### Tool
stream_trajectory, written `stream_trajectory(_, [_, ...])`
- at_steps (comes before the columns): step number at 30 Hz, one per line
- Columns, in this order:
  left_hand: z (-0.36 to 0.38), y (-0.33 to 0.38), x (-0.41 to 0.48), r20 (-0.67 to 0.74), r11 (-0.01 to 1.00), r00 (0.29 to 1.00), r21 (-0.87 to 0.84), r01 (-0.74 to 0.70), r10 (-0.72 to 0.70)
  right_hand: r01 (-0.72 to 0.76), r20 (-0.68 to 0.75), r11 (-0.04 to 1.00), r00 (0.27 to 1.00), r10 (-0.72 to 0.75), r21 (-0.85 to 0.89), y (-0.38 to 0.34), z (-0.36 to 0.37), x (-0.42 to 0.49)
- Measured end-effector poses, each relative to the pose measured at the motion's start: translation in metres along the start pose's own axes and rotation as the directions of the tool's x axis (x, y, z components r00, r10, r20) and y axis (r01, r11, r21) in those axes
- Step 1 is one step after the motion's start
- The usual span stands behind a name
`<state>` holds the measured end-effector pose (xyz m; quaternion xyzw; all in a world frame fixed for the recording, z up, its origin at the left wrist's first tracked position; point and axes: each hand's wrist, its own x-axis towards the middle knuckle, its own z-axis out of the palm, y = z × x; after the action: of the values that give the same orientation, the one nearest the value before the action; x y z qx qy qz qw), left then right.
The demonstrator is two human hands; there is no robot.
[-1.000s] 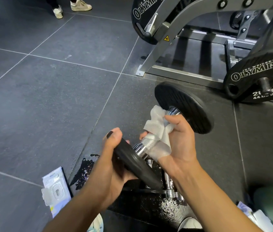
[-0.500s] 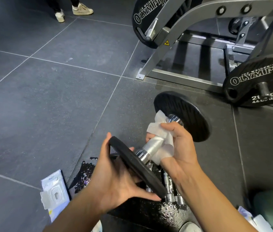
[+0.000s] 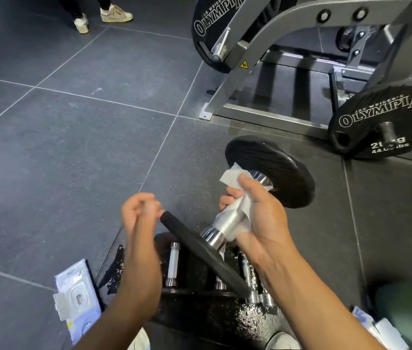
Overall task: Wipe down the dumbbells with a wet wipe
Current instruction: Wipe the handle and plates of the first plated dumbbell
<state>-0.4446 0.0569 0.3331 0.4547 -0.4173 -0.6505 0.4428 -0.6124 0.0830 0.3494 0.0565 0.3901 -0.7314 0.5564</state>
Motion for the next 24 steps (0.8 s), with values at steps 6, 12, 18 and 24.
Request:
stream_trajectory(6, [0.011, 0.003, -0.004, 0.488, 0.429, 0.534, -0.318, 0.846, -0.690, -0.005, -0.017, 0.999, 1.000, 0.004, -0.046, -0.002, 0.005, -0.004])
stream_trajectory(12, [0.003, -0.001, -0.011, 0.409, 0.925, 0.899, 0.259, -0.277, 0.155, 0.117, -0.069, 0.991, 0.990, -0.121, -0.068, -0.008, 0.005, -0.001])
stream_trajectory(18, [0.009, -0.008, -0.014, 0.125, 0.932, 0.940, 0.138, -0.334, 0.318, 0.034, -0.030, 0.995, 0.999, -0.032, 0.089, -0.006, -0.006, 0.004])
stream_trajectory(24, [0.010, -0.007, -0.018, 0.546, 0.418, 0.497, -0.273, 0.866, -0.675, -0.083, 0.100, 0.974, 0.993, 0.064, 0.210, -0.003, -0.005, 0.007])
